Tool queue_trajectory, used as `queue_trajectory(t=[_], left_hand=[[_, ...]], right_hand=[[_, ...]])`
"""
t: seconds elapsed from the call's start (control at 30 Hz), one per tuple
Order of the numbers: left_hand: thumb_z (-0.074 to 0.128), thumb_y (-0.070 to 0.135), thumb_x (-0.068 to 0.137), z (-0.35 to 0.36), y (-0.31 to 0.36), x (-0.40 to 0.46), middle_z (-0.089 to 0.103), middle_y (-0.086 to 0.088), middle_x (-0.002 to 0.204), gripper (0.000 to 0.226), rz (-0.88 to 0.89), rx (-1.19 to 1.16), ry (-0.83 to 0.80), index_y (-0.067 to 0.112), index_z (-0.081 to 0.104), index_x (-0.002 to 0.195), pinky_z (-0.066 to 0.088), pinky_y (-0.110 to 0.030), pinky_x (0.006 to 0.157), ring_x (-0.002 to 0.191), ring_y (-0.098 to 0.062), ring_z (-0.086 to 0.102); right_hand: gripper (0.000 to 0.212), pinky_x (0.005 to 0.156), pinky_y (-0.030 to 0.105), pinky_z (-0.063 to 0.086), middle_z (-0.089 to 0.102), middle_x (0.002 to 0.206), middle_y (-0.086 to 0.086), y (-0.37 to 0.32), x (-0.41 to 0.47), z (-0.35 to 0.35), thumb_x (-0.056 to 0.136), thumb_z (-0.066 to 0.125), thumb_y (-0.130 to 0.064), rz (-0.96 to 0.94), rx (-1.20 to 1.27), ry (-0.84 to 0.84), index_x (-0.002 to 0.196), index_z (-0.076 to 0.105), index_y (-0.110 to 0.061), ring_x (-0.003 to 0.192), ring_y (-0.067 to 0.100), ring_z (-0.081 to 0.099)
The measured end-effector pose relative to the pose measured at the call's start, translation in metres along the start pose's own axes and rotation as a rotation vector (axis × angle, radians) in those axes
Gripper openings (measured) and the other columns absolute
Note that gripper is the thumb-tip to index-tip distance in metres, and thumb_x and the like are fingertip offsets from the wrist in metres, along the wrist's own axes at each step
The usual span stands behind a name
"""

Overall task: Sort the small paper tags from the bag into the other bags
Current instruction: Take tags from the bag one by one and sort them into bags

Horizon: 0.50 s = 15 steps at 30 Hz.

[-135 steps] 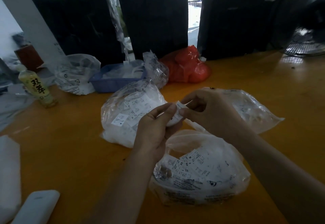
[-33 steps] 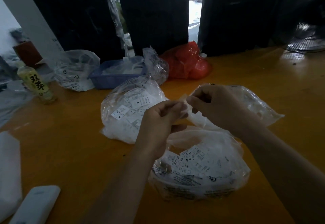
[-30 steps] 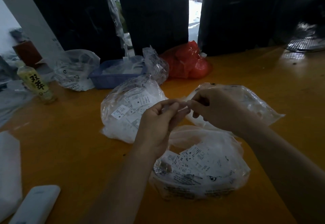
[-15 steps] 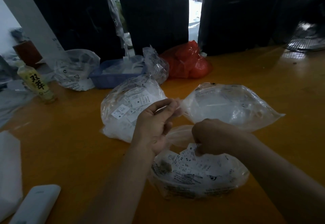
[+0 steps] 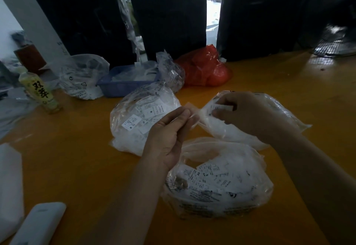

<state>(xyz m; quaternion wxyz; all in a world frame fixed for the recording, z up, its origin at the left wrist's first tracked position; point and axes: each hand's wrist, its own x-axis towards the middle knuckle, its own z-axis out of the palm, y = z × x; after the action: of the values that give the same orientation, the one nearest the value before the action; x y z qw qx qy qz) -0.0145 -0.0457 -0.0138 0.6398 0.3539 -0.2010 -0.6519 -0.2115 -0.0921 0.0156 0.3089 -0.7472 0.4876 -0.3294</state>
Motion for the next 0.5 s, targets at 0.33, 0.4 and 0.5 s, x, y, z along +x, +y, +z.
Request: queue_trajectory(t=[0.33, 0.4, 0.5], left_hand=[[0.076, 0.004, 0.074, 0.001, -0.001, 0.000, 0.078, -0.020, 0.106, 0.037, 0.006, 0.019, -0.079, -0.004, 0.071, 0.110, 0.063, -0.025, 0.077, 0.100, -0.029, 0.078], [0.075, 0.005, 0.075, 0.002, -0.001, -0.001, 0.077, -0.021, 0.108, 0.038, 0.000, 0.014, -0.100, -0.006, 0.070, 0.111, 0.063, -0.025, 0.077, 0.101, -0.030, 0.077], [0.076, 0.006, 0.076, 0.003, -0.002, -0.001, 0.077, -0.022, 0.110, 0.039, 0.006, 0.009, -0.106, -0.006, 0.070, 0.112, 0.063, -0.024, 0.077, 0.103, -0.030, 0.077]], right_hand=[[0.013, 0.061, 0.009, 0.052, 0.072, 0.082, -0.008, -0.024, -0.011, -0.008, 0.095, 0.069, -0.015, -0.091, 0.154, 0.174, 0.100, 0.068, -0.026, 0.070, 0.002, 0.071], [0.011, 0.062, 0.009, 0.052, 0.071, 0.083, -0.010, -0.027, -0.012, -0.008, 0.095, 0.069, -0.016, -0.120, 0.098, 0.166, 0.100, 0.066, -0.026, 0.070, 0.000, 0.071], [0.008, 0.061, 0.008, 0.050, 0.071, 0.079, -0.011, -0.029, -0.015, -0.007, 0.095, 0.069, -0.017, -0.155, 0.040, 0.151, 0.100, 0.067, -0.024, 0.069, -0.001, 0.070]])
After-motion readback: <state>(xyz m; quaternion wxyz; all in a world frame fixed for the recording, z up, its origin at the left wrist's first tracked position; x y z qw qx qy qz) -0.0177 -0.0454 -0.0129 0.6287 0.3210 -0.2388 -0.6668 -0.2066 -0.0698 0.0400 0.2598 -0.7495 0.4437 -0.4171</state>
